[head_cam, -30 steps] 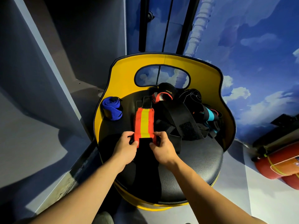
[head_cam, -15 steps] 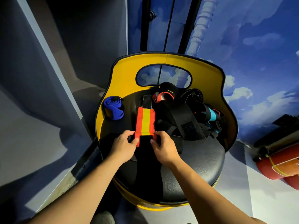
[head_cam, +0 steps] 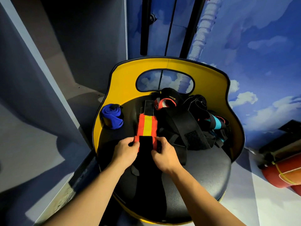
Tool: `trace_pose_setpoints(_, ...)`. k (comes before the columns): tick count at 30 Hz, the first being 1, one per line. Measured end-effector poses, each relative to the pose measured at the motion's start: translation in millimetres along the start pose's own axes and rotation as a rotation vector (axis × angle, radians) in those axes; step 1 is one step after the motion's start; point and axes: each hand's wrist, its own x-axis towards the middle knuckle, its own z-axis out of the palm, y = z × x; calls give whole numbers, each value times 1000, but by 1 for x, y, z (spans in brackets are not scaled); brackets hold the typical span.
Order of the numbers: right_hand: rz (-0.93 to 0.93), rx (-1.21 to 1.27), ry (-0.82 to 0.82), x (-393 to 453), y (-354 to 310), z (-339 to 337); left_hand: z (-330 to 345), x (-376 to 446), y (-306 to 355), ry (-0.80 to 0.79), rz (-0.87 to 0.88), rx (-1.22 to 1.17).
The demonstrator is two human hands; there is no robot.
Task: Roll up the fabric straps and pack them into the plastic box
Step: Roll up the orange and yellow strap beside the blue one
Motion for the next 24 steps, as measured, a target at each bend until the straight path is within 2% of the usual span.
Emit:
trace_pose_setpoints(4, 4, -19, -31, 1, 6, -3, -2, 1, -3, -110, 6, -35)
trace_pose_setpoints(19, -44, 148, -20, -34, -18, 35, -57, -14, -24, -105, 1, -35)
trace_pose_setpoints(24, -79, 145, -31, -46, -17, 46, -60, -16, -32, -138, -28, 47)
